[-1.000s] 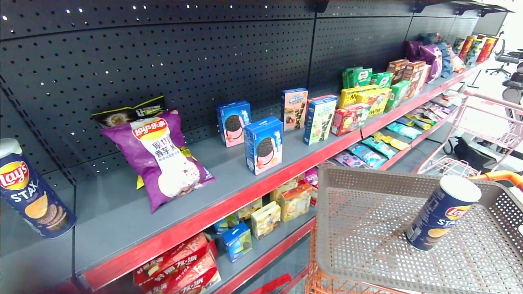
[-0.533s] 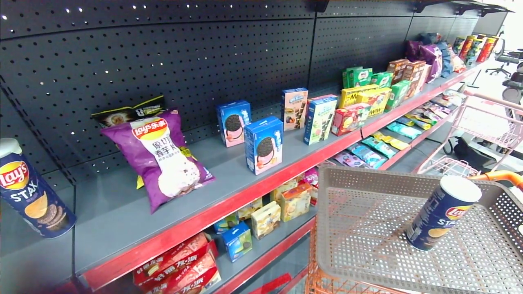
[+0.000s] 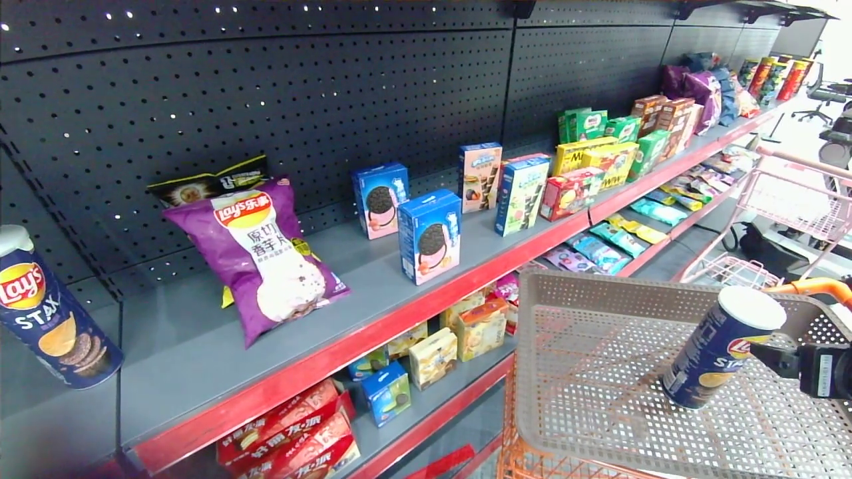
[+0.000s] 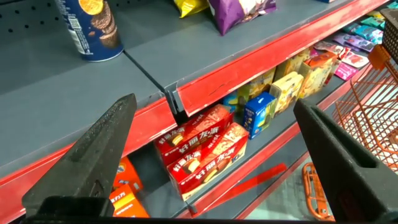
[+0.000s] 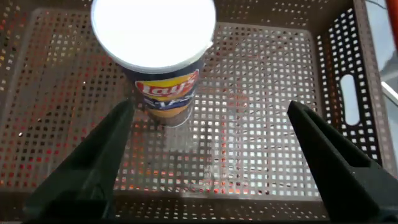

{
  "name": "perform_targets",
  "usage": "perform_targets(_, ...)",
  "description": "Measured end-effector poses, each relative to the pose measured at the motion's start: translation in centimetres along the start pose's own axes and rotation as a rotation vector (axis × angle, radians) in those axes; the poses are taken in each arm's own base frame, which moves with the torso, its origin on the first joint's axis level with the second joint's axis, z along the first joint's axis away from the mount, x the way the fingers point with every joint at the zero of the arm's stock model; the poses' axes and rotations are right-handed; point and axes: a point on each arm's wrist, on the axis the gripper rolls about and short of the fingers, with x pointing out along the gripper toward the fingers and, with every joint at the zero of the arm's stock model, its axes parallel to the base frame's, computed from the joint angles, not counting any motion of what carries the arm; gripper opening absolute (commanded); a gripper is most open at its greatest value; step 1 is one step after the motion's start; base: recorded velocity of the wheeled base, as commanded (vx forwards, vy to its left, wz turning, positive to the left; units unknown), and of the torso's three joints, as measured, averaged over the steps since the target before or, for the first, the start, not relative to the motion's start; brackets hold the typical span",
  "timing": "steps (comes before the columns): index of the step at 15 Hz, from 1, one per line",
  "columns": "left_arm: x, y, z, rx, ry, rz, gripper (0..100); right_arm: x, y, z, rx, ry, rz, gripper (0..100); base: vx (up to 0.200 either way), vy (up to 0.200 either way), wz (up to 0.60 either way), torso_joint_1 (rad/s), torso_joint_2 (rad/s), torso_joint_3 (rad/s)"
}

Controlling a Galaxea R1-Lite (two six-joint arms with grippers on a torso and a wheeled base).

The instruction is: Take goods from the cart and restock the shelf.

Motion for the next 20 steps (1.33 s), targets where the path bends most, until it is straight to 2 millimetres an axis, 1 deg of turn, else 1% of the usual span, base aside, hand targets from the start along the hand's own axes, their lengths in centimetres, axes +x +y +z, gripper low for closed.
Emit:
perform_targets(5, 0.0, 0.0, 0.0, 0.0, 0.0, 0.0, 100, 2.0, 0.7, -0.2, -0.011, 0.011, 0.02, 100, 0.0, 0.0, 0.0, 0.0, 0.0, 0.0)
perform_targets(10, 0.0, 0.0, 0.0, 0.0, 0.0, 0.001, 100, 3.2, 1.7, -0.4, -0.023, -0.019, 0.052, 100, 0.0, 0.0, 0.0, 0.0, 0.0, 0.0)
perform_targets(17, 0.0, 0.0, 0.0, 0.0, 0.0, 0.0, 100, 3.5, 1.9, -2.7, -0.04, 0.029, 0.059, 100, 0.0, 0.0, 0.0, 0.0, 0.0, 0.0)
perform_targets(20, 0.0, 0.0, 0.0, 0.0, 0.0, 0.0, 100, 4.3, 2.2, -2.6, -0.042, 0.017, 0.068, 100, 0.0, 0.0, 0.0, 0.0, 0.0, 0.0)
